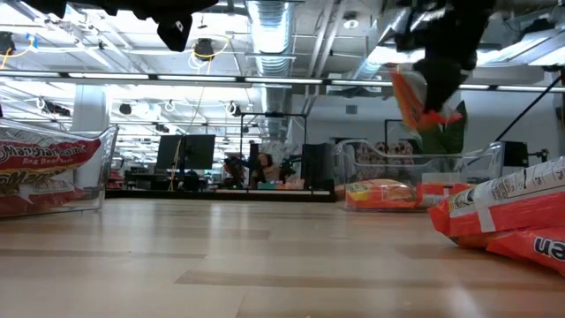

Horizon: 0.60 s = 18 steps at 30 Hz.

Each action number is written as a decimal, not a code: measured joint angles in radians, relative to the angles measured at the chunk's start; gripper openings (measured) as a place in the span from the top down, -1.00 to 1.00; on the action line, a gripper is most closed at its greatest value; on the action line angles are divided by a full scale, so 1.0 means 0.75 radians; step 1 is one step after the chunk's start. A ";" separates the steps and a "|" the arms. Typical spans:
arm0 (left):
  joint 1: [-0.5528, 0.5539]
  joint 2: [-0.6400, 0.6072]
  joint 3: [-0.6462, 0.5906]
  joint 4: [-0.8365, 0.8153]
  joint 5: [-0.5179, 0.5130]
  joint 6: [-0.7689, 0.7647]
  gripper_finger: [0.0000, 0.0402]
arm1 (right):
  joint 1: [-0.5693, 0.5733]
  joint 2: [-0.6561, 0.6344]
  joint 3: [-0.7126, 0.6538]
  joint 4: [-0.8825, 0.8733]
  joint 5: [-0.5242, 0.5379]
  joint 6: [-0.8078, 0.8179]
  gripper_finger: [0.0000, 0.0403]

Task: Sort Maruchan noodles
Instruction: Put the orange noodle pack into the top transparent bin, then put the orange noodle pack into the bottom right transparent bin

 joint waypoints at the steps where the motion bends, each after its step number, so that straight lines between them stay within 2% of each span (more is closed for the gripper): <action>1: 0.000 0.000 0.000 -0.001 0.000 0.000 1.00 | -0.022 0.020 0.000 -0.019 -0.041 0.000 0.86; 5: 0.000 0.000 0.000 -0.010 0.000 0.000 1.00 | -0.084 0.113 0.001 -0.034 -0.165 -0.035 0.69; 12: 0.000 0.000 0.000 -0.022 0.000 0.000 1.00 | -0.119 0.236 0.008 -0.034 -0.170 -0.082 0.42; 18: 0.000 0.000 0.000 -0.030 0.000 0.001 1.00 | -0.102 0.210 0.064 -0.110 -0.225 -0.104 0.08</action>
